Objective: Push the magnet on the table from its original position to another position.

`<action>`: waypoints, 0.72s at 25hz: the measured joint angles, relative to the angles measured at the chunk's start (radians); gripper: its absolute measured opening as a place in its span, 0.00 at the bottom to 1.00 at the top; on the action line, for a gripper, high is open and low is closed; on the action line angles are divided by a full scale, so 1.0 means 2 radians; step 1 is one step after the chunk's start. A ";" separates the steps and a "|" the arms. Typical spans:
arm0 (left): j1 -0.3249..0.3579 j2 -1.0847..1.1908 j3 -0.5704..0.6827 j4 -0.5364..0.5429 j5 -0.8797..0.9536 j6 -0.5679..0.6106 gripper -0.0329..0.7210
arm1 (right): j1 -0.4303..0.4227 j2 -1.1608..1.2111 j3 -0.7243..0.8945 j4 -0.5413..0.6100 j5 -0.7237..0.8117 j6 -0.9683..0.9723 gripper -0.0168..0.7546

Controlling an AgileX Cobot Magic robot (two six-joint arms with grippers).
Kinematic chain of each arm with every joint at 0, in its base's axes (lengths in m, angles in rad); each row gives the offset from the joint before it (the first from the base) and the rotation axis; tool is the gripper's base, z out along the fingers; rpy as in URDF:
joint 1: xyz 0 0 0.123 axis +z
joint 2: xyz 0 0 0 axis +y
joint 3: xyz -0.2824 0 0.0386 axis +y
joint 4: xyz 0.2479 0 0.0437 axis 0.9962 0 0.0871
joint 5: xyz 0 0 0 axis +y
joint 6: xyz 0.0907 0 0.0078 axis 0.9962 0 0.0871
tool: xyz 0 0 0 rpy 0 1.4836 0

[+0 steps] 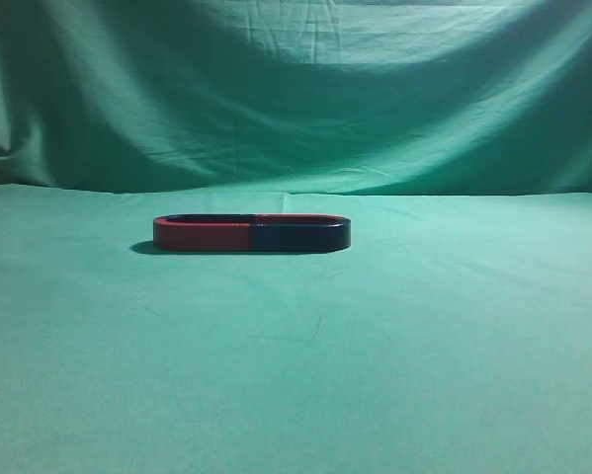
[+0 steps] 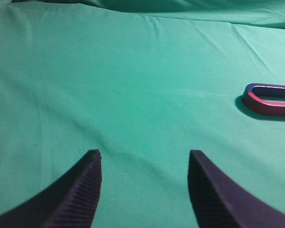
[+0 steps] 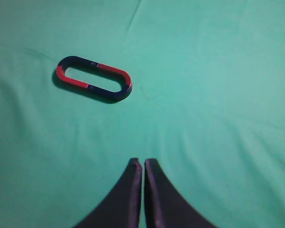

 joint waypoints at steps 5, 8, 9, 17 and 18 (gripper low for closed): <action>0.000 0.000 0.000 0.000 0.000 0.000 0.54 | 0.000 -0.097 0.089 0.001 -0.061 0.000 0.02; 0.000 0.000 0.000 0.000 0.000 0.000 0.54 | 0.000 -0.159 0.142 0.001 -0.078 0.000 0.02; 0.000 0.000 0.000 0.000 0.000 0.000 0.54 | 0.000 -0.182 0.155 0.001 -0.079 0.000 0.02; 0.000 0.000 0.000 0.000 0.000 0.000 0.54 | 0.000 -0.320 0.251 0.002 -0.087 0.005 0.02; 0.000 0.000 0.000 0.000 0.000 0.000 0.54 | 0.000 -0.335 0.264 0.002 -0.090 0.005 0.02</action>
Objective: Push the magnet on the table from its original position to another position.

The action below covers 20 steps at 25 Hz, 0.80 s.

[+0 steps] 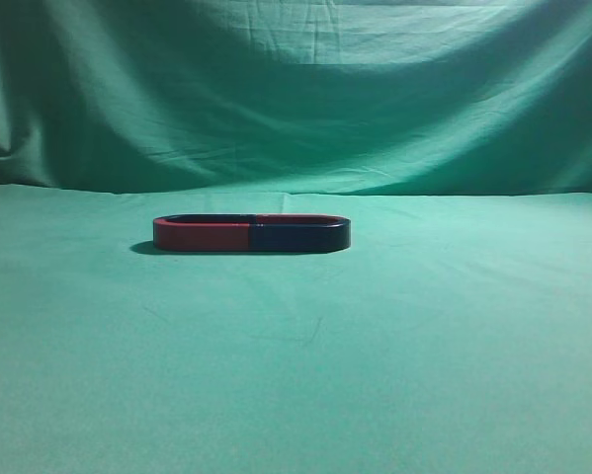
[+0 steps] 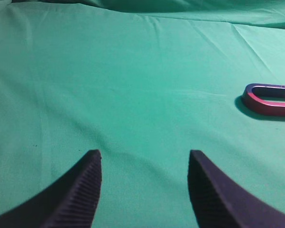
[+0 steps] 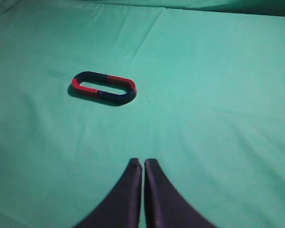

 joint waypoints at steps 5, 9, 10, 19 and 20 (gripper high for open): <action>0.000 0.000 0.000 0.000 0.000 0.000 0.54 | 0.000 -0.056 0.054 -0.021 -0.043 0.000 0.02; 0.000 0.000 0.000 0.000 0.000 0.000 0.54 | -0.011 -0.084 0.096 -0.060 -0.098 0.000 0.02; 0.000 0.000 0.000 0.000 0.000 0.000 0.54 | -0.024 -0.090 0.109 -0.062 -0.115 0.001 0.02; 0.000 0.000 0.000 0.000 0.000 0.000 0.54 | -0.176 -0.161 0.241 -0.034 -0.243 -0.002 0.02; 0.000 0.000 0.000 0.000 0.000 0.000 0.54 | -0.188 -0.167 0.255 -0.028 -0.248 -0.002 0.02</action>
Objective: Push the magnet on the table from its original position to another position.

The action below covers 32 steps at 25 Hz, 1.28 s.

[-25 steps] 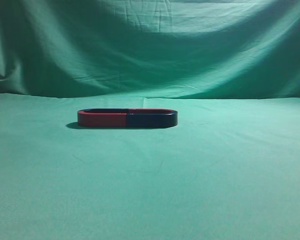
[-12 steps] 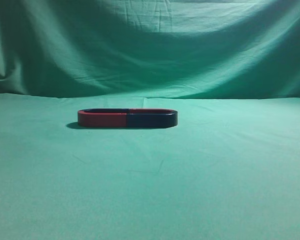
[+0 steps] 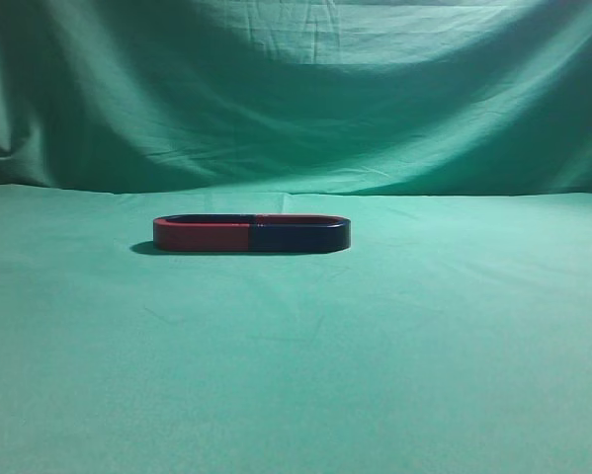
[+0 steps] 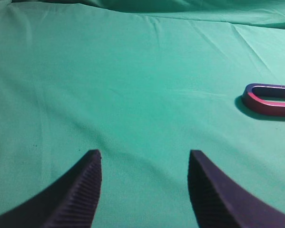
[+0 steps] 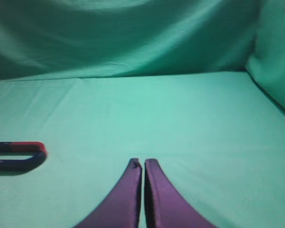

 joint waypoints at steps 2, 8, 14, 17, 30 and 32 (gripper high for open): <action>0.000 0.000 0.000 0.000 0.000 0.000 0.54 | -0.025 -0.011 0.027 0.007 -0.004 0.000 0.02; 0.000 0.000 0.000 0.000 0.000 0.000 0.54 | -0.055 -0.017 0.080 0.013 -0.011 -0.001 0.02; 0.000 0.000 0.000 0.000 0.000 0.000 0.54 | -0.055 -0.017 0.105 0.013 -0.023 -0.001 0.02; 0.000 0.000 0.000 0.000 0.000 0.000 0.54 | -0.055 -0.017 0.105 0.013 -0.027 -0.001 0.02; 0.000 0.000 0.000 0.000 0.000 0.000 0.54 | -0.055 -0.017 0.105 0.013 -0.029 -0.001 0.02; 0.000 0.000 0.000 0.000 0.000 0.000 0.54 | -0.055 -0.017 0.105 0.013 -0.029 -0.001 0.02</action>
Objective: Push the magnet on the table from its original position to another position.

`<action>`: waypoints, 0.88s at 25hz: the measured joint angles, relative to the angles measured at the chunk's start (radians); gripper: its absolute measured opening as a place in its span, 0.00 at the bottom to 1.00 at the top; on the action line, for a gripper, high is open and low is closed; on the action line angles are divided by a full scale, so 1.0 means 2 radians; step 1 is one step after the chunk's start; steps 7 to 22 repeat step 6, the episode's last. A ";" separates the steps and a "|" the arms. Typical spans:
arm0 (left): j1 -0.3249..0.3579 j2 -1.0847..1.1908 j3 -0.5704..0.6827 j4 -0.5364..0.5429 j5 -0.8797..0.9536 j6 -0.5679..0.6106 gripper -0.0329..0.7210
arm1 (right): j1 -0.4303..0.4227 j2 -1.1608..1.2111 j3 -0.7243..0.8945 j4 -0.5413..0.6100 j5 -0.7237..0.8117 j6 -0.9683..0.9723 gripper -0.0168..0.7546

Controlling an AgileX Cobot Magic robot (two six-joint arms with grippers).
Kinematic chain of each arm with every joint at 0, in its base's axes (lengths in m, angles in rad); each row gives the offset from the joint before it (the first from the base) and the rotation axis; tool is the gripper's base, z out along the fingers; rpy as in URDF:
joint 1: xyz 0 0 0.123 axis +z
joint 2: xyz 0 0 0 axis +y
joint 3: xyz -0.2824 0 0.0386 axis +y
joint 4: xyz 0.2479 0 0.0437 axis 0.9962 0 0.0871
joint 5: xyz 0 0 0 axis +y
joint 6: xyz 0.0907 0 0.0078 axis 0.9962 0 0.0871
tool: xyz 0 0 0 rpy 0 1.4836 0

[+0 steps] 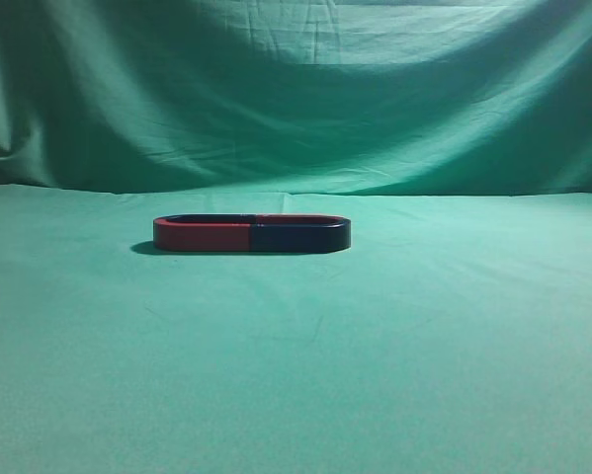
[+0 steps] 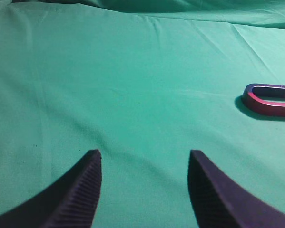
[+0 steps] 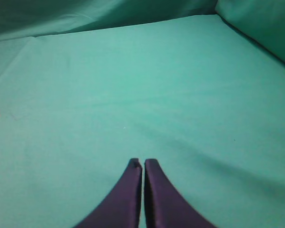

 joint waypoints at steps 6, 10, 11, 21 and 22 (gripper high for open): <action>0.000 0.000 0.000 0.000 0.000 0.000 0.54 | 0.000 0.000 0.000 0.000 0.000 0.000 0.02; 0.000 0.000 0.000 0.000 0.000 0.000 0.54 | 0.000 0.000 0.000 0.000 0.000 0.000 0.02; 0.000 0.000 0.000 0.000 0.000 0.000 0.54 | 0.000 0.000 0.000 0.000 0.000 0.000 0.02; 0.000 0.000 0.000 0.000 0.000 0.000 0.54 | 0.000 0.000 0.000 0.000 0.000 0.000 0.02; 0.000 0.000 0.000 0.000 0.000 0.000 0.54 | 0.000 0.000 0.000 0.000 0.000 0.000 0.02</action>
